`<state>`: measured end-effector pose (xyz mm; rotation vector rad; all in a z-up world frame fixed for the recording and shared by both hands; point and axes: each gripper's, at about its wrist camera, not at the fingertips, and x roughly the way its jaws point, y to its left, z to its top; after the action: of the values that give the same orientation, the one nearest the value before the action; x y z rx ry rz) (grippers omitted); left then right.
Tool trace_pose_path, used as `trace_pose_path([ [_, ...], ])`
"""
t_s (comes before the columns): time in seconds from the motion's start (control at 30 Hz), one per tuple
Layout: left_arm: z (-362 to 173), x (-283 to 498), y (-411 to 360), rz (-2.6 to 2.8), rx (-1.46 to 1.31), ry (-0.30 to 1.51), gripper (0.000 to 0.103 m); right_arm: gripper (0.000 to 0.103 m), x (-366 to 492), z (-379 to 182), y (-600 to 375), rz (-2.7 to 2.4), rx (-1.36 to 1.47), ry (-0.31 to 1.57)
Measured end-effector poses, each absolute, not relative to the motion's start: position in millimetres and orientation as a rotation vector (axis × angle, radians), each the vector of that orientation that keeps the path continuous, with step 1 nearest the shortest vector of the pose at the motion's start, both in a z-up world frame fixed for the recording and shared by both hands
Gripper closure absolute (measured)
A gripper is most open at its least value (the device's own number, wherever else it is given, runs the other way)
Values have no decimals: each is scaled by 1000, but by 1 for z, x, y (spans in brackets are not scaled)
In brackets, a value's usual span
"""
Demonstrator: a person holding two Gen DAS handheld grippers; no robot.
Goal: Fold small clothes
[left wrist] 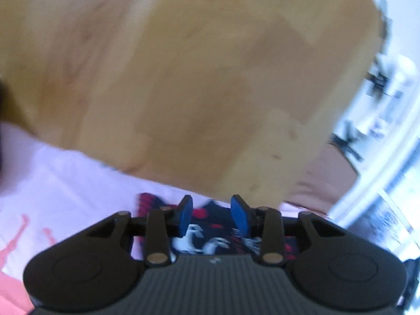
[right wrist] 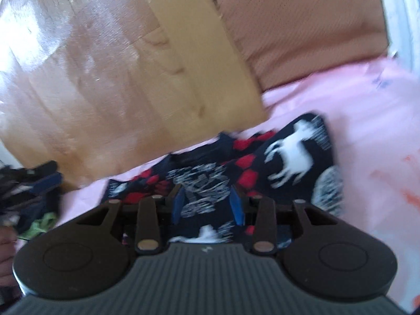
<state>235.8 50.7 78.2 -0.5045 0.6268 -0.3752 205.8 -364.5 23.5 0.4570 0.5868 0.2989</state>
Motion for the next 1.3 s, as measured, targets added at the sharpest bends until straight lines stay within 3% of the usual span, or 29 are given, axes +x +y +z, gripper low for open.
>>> trace_pose_path([
  [0.2, 57, 254, 40, -344, -481, 717, 71, 50, 224, 1, -323, 420, 562, 763],
  [0.3, 51, 257, 30, -354, -451, 733, 71, 51, 224, 3, -307, 385, 512, 735],
  [0.37, 52, 255, 25, -356, -423, 732, 71, 96, 224, 10, -296, 377, 405, 716],
  [0.53, 52, 249, 18, -362, -382, 726, 70, 97, 208, 46, -321, 338, 281, 552],
  [0.7, 45, 258, -10, -398, -324, 792, 65, 91, 210, 50, -355, 134, 67, 475],
  [0.73, 42, 261, -17, -407, -309, 811, 61, 83, 210, 47, -364, 105, 81, 477],
  [0.77, 39, 264, -25, -417, -293, 832, 60, 69, 210, 45, -374, 83, 110, 480],
  [0.83, 32, 273, -40, -438, -272, 880, 59, 55, 206, 40, -397, 57, 206, 480],
  [0.93, 23, 285, -59, -489, -302, 937, 58, 55, 205, 28, -415, 26, 310, 499],
  [0.97, 22, 287, -65, -497, -306, 936, 60, 55, 204, 25, -418, 19, 322, 509],
  [1.03, 20, 288, -76, -509, -290, 939, 95, 55, 203, 17, -422, 6, 327, 528],
  [1.3, 39, 259, -38, -376, -220, 854, 96, 55, 207, 13, -409, 56, 307, 510],
])
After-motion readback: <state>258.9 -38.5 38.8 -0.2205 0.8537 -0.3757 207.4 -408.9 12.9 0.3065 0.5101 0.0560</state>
